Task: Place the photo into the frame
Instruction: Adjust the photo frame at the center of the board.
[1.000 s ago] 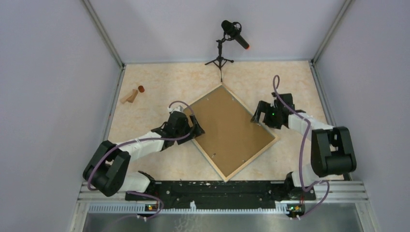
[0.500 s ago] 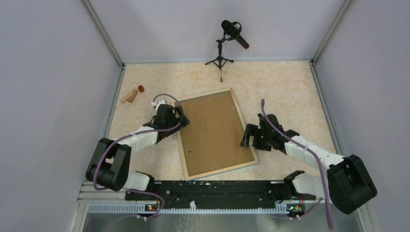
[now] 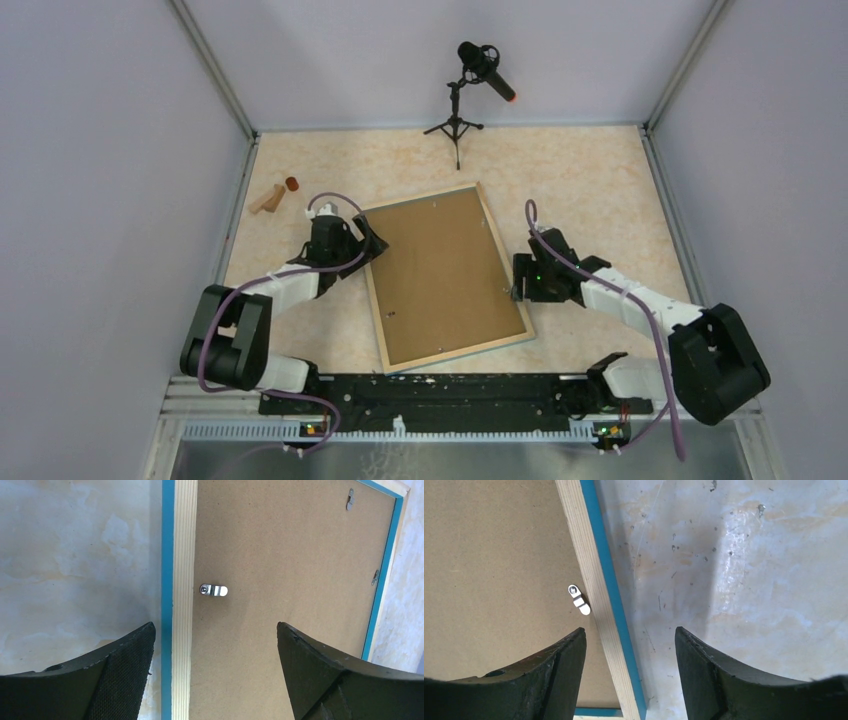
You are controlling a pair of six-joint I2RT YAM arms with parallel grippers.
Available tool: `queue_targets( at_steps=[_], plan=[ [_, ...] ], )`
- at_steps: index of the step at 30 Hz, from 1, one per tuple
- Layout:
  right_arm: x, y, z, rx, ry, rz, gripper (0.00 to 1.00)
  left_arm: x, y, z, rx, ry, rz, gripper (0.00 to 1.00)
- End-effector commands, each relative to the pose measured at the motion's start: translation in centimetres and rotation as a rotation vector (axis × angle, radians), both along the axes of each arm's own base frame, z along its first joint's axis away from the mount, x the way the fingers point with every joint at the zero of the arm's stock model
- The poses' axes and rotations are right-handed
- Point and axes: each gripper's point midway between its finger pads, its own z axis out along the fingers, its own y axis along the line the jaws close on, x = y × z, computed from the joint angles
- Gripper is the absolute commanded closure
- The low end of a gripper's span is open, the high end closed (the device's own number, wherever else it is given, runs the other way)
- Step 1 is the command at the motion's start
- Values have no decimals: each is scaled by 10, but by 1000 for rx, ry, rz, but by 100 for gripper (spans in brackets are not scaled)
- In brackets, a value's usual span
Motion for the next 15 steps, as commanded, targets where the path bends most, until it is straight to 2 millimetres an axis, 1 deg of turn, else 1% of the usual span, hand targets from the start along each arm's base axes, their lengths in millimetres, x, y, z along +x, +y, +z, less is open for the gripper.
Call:
queue_targets(
  at_steps=[1, 5, 15],
  plan=[
    [21, 14, 11, 2, -56, 52, 36, -23, 1, -22, -5, 85, -16, 6],
    [24, 19, 9, 8, -63, 66, 36, -23, 1, -21, -4, 83, -16, 6],
    [27, 18, -3, -18, -54, 50, 35, -22, -2, -26, -10, 102, -28, 7]
  ],
)
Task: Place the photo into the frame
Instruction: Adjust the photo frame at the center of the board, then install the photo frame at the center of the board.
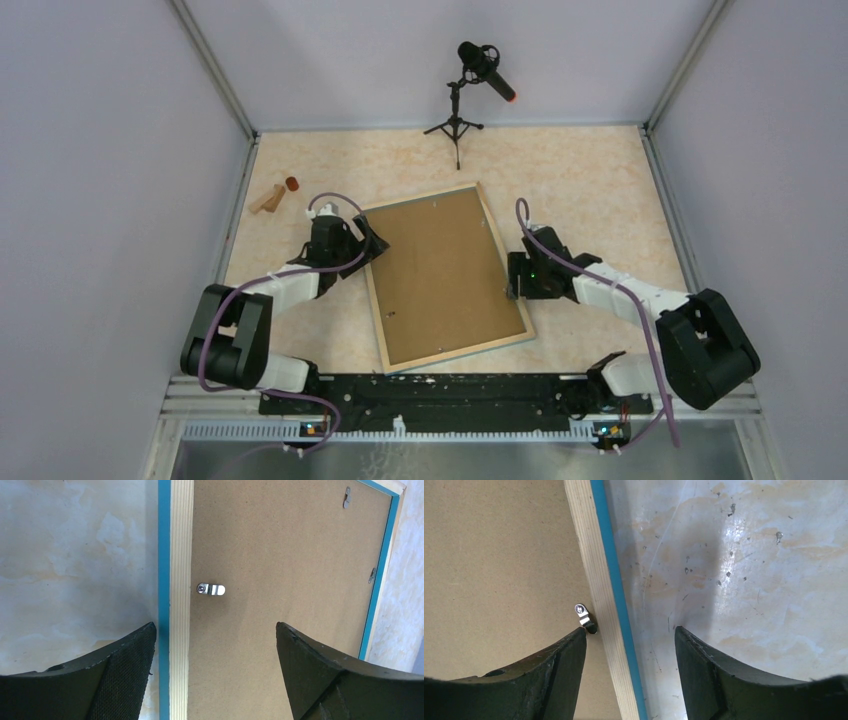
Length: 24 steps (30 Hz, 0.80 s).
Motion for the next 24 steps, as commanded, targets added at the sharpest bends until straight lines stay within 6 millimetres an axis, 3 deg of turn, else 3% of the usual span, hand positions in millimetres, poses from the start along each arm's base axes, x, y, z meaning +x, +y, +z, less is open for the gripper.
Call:
queue_targets(
  at_steps=[1, 11, 16, 24],
  plan=[
    [17, 11, 8, 8, -61, 11, 35, -24, 0, -27, 8, 126, -21, 8],
    [16, 10, 9, 5, -64, 8, 44, -37, 19, -29, 92, 171, 105, 25],
    [18, 12, 11, 10, -69, 7, 51, -37, 18, -31, 92, 177, 105, 49],
    [20, 12, 12, 5, -74, 6, 53, -35, 18, -39, 111, 230, 105, 62]
  ],
)
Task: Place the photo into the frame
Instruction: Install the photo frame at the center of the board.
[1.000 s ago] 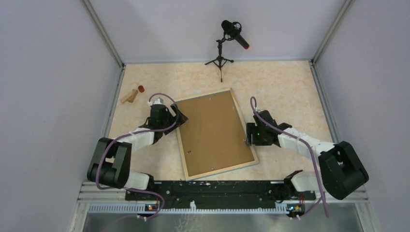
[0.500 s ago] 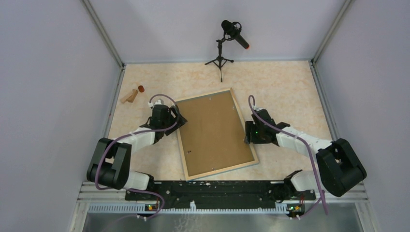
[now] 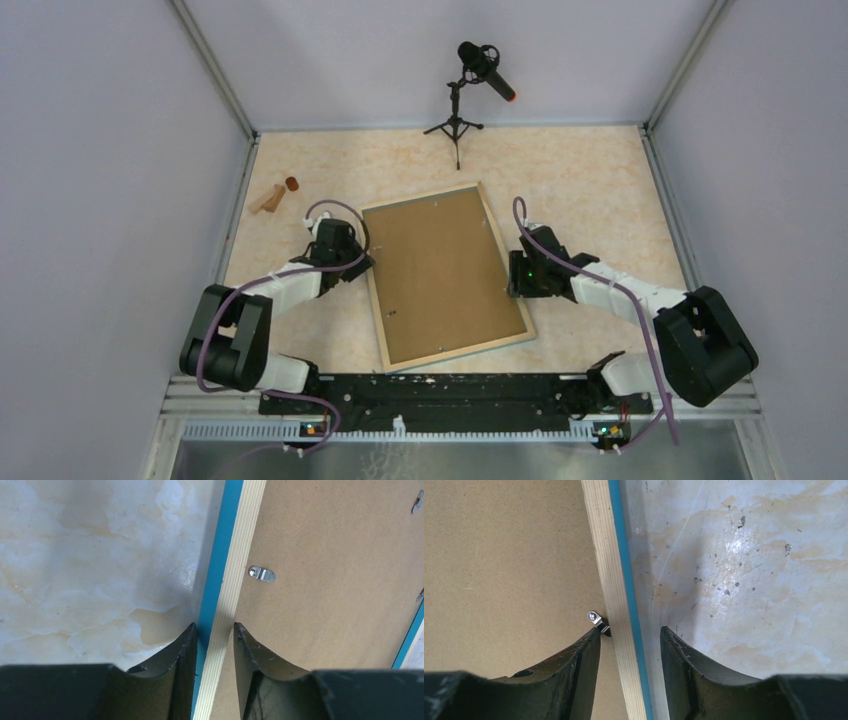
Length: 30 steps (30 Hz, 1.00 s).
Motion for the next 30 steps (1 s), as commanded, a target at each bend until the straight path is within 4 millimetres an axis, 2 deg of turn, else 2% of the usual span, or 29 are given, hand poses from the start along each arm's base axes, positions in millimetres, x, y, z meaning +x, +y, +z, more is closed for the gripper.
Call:
queue_targets(
  at_steps=[1, 4, 10, 17, 23, 25, 28, 30],
  plan=[
    [14, 4, 11, -6, -50, -6, 54, -16, 4, -21, 36, 110, 0, 63],
    [15, 4, 12, -5, -52, -8, 57, -15, 4, -22, 37, 114, -1, 81],
    [15, 2, 10, -16, -51, -15, 59, -15, 3, -25, 39, 123, -12, 100],
    [18, -7, 10, -59, -73, -34, 72, -15, 2, -25, 35, 119, -19, 100],
    [28, -1, 5, -37, -109, -32, 79, -14, -1, -25, 30, 118, -31, 100],
    [32, 2, 3, -26, -124, -35, 77, -13, -1, -27, 35, 120, -38, 100],
    [36, 0, -3, -28, -155, -66, 67, -12, -1, -25, 38, 115, -43, 100],
    [38, -1, -8, -28, -165, -81, 66, -11, -1, -26, 37, 114, -43, 100]
  ],
)
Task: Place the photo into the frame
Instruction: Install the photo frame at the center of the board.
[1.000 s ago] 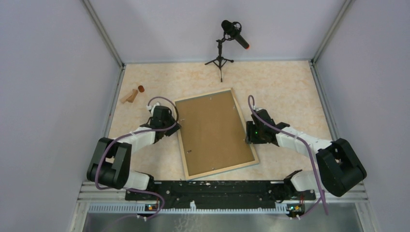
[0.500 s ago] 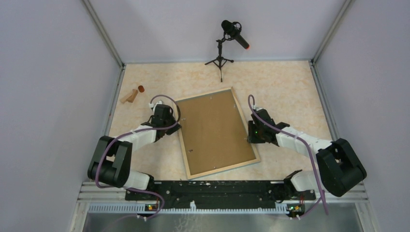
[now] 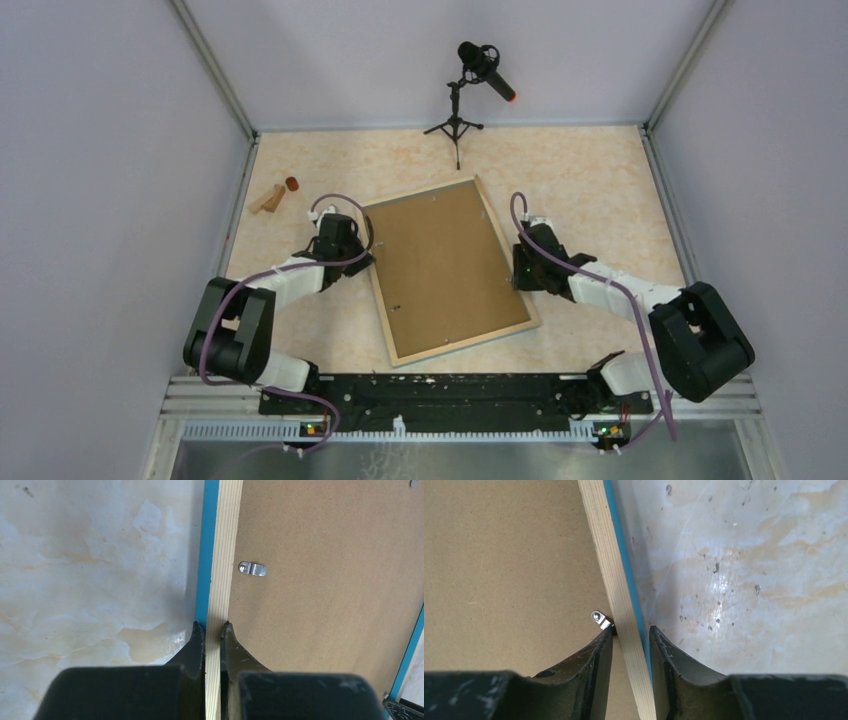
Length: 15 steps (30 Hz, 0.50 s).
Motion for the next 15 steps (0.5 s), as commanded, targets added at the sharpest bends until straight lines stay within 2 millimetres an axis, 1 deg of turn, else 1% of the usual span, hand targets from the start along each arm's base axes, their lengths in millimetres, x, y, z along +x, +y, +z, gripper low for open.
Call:
queue_targets(
  at_steps=[1, 3, 6, 7, 8, 9, 10, 13, 15],
  plan=[
    [14, 0, -12, -8, -66, -54, 66, -24, 1, -28, 0, 129, -4, 100],
    [14, -4, -15, -20, -67, -75, 66, -24, -1, -28, -4, 132, -14, 100],
    [15, -7, -15, -25, -74, -106, 68, -24, 0, -27, 0, 129, -17, 100],
    [16, -8, -14, -22, -75, -122, 73, -24, 0, -27, -2, 127, -18, 100],
    [17, -8, -12, -11, -80, -145, 84, -24, -1, -28, -6, 128, -19, 100],
    [18, -8, -11, 6, -90, -169, 100, -24, -1, -28, -7, 130, -19, 100],
    [18, -8, -9, 27, -99, -189, 100, -24, -2, -28, -6, 131, -21, 100],
    [22, 3, -1, 121, -144, -201, 100, -24, -1, -27, -2, 129, -24, 100],
    [22, 7, 1, 140, -141, -190, 100, -24, -1, -27, -5, 125, -25, 100]
  ],
)
